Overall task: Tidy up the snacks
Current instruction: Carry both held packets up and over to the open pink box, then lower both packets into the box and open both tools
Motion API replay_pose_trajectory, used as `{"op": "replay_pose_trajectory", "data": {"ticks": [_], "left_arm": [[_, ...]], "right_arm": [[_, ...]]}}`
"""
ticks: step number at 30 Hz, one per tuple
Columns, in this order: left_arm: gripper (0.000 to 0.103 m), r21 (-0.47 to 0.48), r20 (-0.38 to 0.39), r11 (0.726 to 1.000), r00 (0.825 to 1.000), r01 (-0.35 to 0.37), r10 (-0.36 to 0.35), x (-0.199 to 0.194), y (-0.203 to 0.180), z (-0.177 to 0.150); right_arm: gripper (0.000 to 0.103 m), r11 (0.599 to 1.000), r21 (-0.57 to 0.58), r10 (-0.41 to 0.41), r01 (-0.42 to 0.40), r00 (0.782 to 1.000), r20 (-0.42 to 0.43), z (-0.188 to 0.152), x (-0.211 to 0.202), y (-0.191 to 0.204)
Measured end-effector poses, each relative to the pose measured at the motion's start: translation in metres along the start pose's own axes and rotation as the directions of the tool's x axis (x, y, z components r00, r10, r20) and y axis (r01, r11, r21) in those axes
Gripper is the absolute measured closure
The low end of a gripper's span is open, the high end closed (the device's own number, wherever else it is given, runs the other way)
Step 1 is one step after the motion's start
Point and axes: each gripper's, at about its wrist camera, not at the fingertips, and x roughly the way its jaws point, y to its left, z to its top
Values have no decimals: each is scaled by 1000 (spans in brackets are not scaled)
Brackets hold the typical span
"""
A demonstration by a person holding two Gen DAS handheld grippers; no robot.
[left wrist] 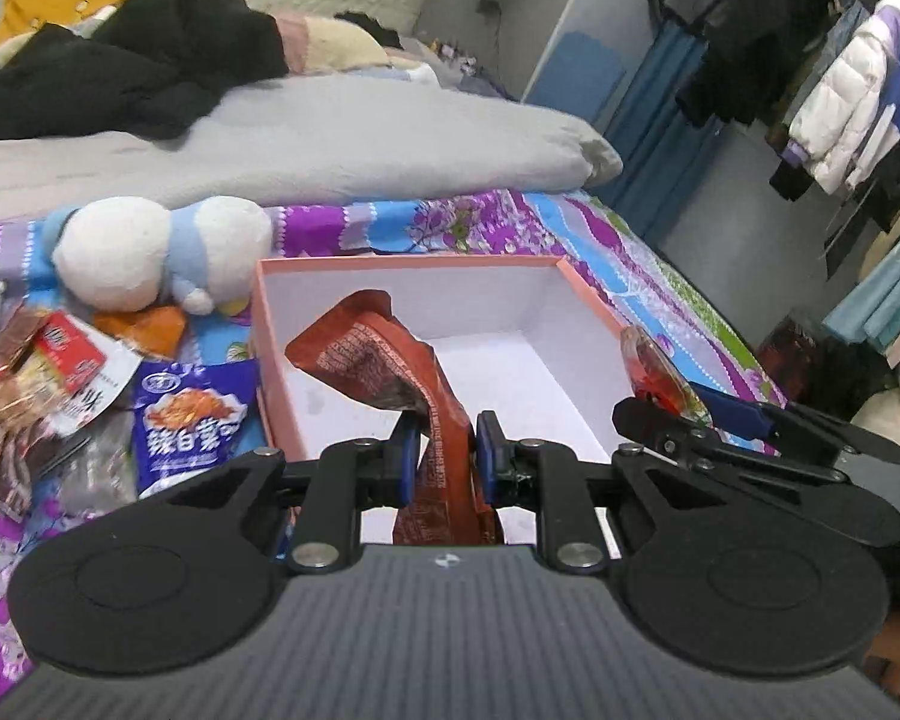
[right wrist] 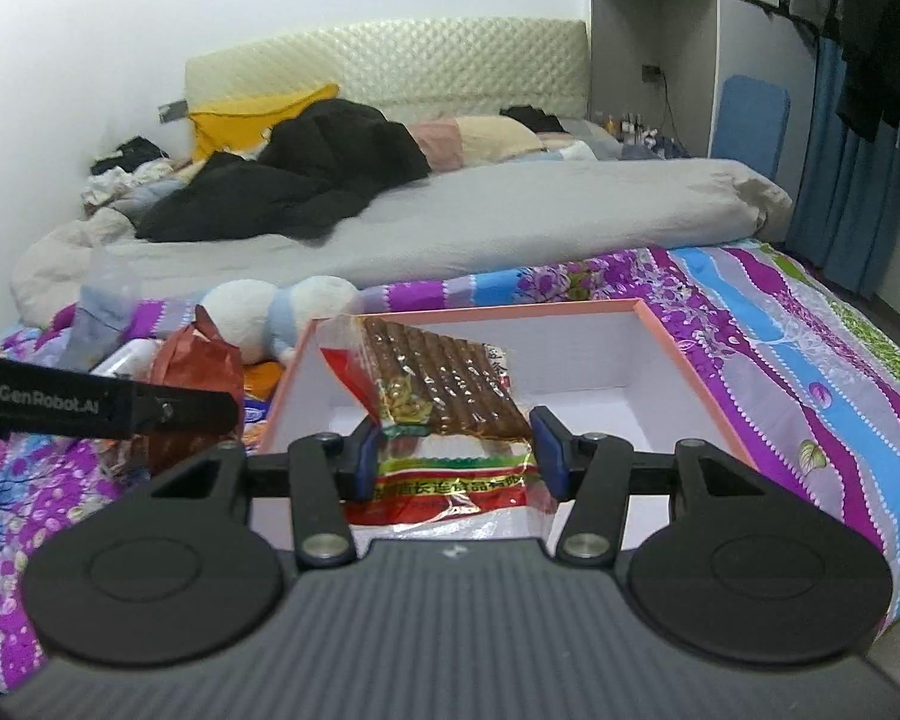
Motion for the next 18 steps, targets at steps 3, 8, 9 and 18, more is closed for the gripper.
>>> {"op": "replay_pose_trajectory", "data": {"ticks": [3,8,9,18], "left_arm": [[80,13,-44,1000,999,-4,4,24,-4,13],[80,-26,-161,1000,987,8,-13,63,-3,24],[80,-30,-176,1000,984,6,-12,69,-3,26],[80,2,-210,1000,978,-15,15,88,-6,24]], "right_arm": [[49,1000,-2,-12,12,998,-58,5,20,-11],[49,1000,3,-20,20,987,-158,5,51,-26],[48,1000,2,-17,18,984,-175,4,56,-28],[40,999,2,-30,32,970,-241,-7,72,-39]]}}
